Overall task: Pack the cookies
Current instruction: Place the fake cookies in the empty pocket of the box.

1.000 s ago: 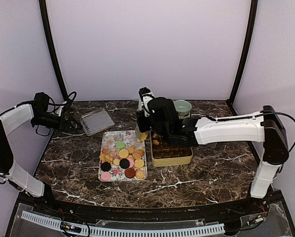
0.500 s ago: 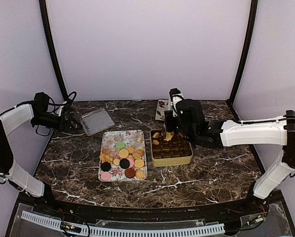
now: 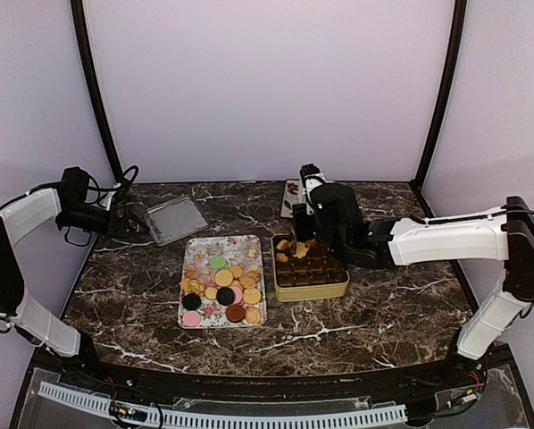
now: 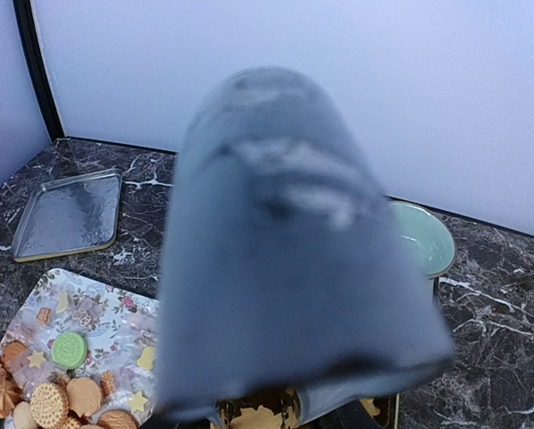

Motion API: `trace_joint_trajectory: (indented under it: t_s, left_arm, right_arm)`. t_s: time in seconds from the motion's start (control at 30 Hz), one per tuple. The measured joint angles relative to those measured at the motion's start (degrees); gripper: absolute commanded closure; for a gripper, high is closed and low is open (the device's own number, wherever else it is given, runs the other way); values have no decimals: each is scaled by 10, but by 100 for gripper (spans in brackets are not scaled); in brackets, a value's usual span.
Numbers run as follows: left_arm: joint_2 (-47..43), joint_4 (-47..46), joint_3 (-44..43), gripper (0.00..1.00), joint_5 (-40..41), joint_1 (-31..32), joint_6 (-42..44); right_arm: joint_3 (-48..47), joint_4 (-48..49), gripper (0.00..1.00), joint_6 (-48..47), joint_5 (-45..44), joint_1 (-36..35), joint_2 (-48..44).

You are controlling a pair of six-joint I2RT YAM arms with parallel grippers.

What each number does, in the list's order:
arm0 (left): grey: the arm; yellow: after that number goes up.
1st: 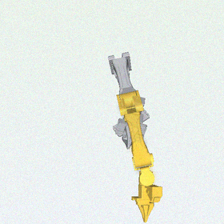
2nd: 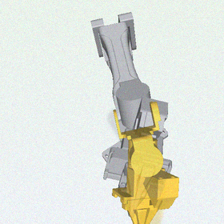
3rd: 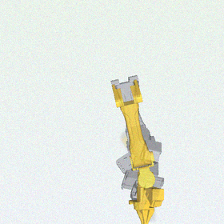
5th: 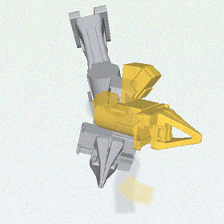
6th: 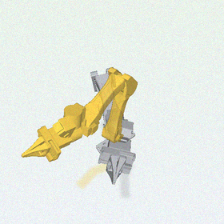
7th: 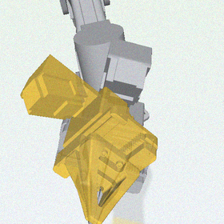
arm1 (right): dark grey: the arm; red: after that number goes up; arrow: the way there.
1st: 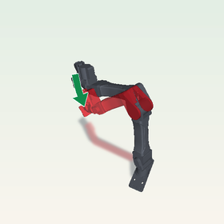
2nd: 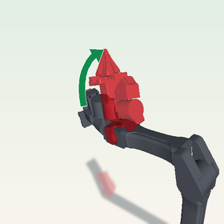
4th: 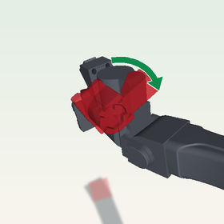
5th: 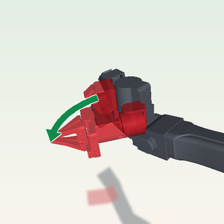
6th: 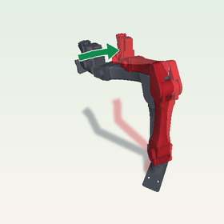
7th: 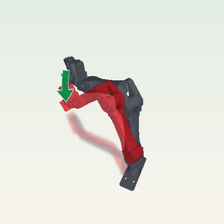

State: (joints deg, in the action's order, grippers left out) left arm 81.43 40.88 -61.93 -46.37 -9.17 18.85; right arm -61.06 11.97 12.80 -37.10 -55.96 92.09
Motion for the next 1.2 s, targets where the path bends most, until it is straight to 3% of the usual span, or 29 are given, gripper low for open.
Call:
trace_joint_trajectory:
  t_s: [0.07, 0.53, 1.2]
  left_arm:
    - [0, 0, 0, 4, 0, 0, 0]
    - [0, 0, 0, 4, -1, 0, 0]
    - [0, 0, 0, 4, -1, 0, 0]
  right_arm:
    - [-1, 0, 65, 0, 2, 0, 6]
    - [-14, -1, 55, -1, 9, 0, 8]
    - [-19, -5, 60, 2, 10, 0, 14]
